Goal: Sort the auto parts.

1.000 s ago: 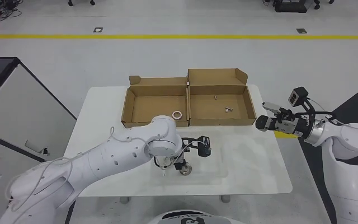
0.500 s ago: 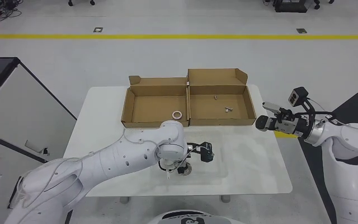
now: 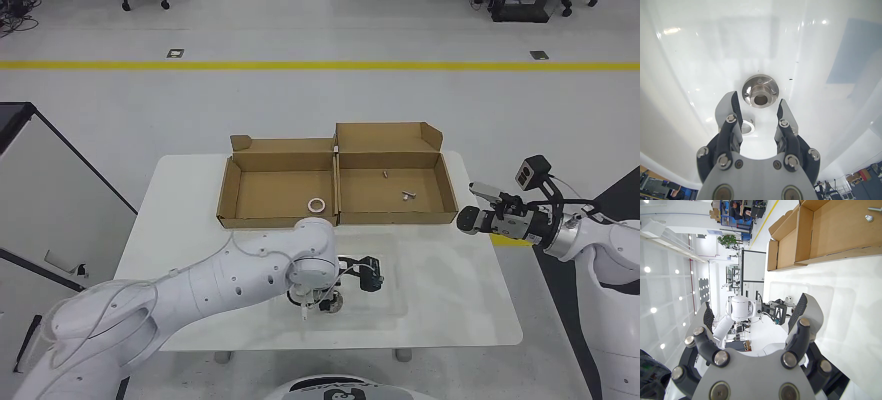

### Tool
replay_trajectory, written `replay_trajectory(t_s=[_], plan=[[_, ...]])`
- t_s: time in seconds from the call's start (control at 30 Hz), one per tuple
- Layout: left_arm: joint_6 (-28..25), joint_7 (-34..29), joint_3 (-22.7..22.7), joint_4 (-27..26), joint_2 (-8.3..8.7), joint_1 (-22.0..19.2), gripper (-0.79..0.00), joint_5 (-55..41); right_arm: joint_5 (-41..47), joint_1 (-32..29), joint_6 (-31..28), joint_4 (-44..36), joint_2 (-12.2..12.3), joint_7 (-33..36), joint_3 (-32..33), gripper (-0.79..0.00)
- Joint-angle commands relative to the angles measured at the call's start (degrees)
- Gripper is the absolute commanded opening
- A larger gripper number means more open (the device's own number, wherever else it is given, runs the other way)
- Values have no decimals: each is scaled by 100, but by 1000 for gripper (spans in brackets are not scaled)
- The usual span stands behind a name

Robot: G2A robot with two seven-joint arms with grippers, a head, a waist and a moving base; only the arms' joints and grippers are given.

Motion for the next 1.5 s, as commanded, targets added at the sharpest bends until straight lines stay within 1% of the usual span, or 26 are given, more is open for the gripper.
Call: replay_trajectory(t_s=[0.0, 0.1, 0.2, 0.33, 0.47, 0.67, 1.0, 1.03, 1.2, 1.47], plan=[[-2, -2, 19, 57, -32, 2, -354, 42, 0, 0, 0, 0, 0, 0, 0, 0], [33, -2, 40, 133, -79, -2, -348, 147, 0, 0, 0, 0, 0, 0, 0, 0], [92, 50, 40, 202, -120, -3, -363, 283, 0, 0, 0, 0, 0, 0, 0, 0], [180, 157, 15, 256, -164, -2, -363, 483, 0, 0, 0, 0, 0, 0, 0, 0], [278, 279, -31, 293, -192, 18, -394, 659, 0, 0, 0, 0, 0, 0, 0, 0], [125, 224, -102, 263, -207, 51, -397, 538, 0, 0, 0, 0, 0, 0, 0, 0], [46, 150, -190, 187, -185, 140, -391, 553, 0, 0, 0, 0, 0, 0, 0, 0], [37, 149, -190, 199, -189, 148, -363, 561, 0, 0, 0, 0, 0, 0, 0, 0], [-16, 121, -173, 254, -234, 163, -385, 574, 0, 0, 0, 0, 0, 0, 0, 0], [-30, 87, -206, 310, -310, 139, -382, 592, 0, 0, 0, 0, 0, 0, 0, 0]])
